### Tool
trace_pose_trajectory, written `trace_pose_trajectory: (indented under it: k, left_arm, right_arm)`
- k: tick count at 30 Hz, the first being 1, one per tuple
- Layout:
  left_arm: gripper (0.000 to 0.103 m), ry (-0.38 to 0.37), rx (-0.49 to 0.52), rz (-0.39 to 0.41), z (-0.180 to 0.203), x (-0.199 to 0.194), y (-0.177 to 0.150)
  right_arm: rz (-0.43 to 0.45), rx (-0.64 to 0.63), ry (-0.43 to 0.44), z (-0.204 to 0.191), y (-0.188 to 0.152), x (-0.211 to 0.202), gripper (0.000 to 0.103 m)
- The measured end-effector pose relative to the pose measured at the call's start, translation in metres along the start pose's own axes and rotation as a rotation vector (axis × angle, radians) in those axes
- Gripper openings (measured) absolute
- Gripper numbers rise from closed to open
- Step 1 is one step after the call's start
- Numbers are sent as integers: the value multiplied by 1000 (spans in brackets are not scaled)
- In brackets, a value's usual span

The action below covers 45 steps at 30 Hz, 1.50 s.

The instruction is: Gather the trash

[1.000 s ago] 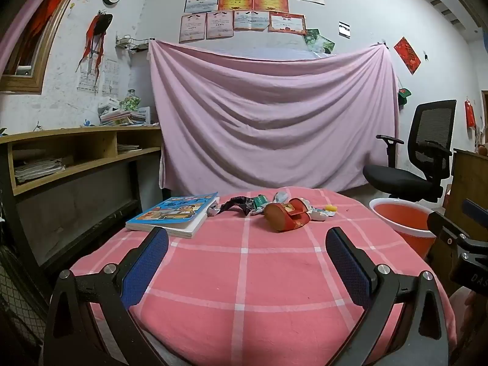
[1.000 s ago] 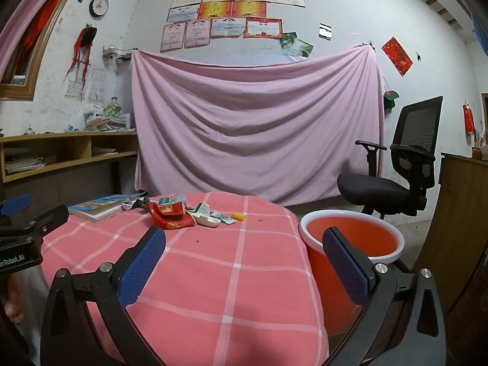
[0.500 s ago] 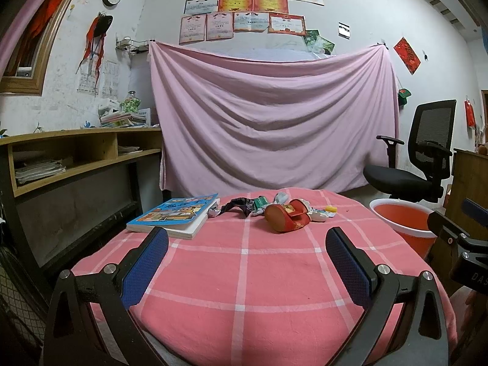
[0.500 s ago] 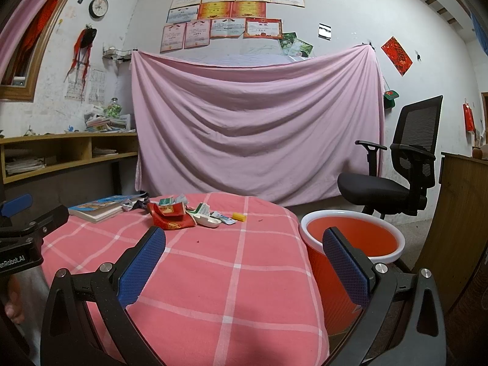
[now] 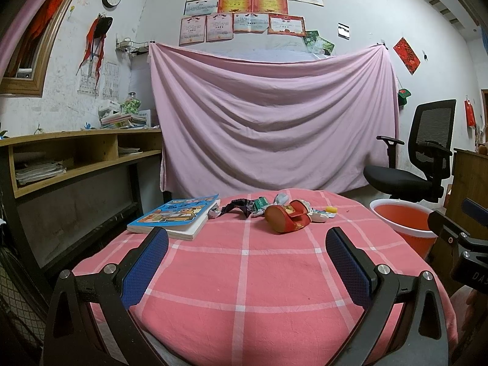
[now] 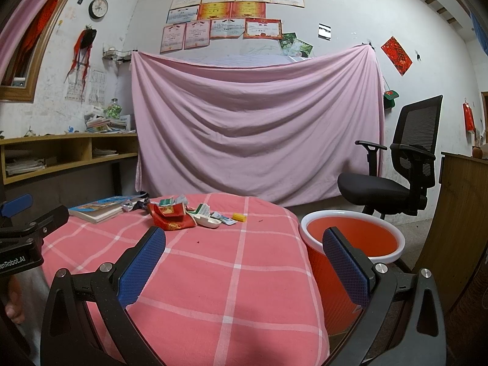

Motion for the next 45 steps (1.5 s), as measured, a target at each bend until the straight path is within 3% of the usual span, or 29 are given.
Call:
trace_pose_trajectory:
  k: [45]
  left_arm:
    - [101,-1,4,8,0,-3,7]
  right_arm:
    - [3,4,0,1,0,0,103]
Point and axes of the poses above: each gripper's, at about its wrist camera, not at the fingertips, and x roughly the way its jaws point, z to its right, y to its top, the point moved 9 cm from there along x, roughly the way its jaws point, and after that the axes turned 8 degrees about z, right-handed, at the moved point
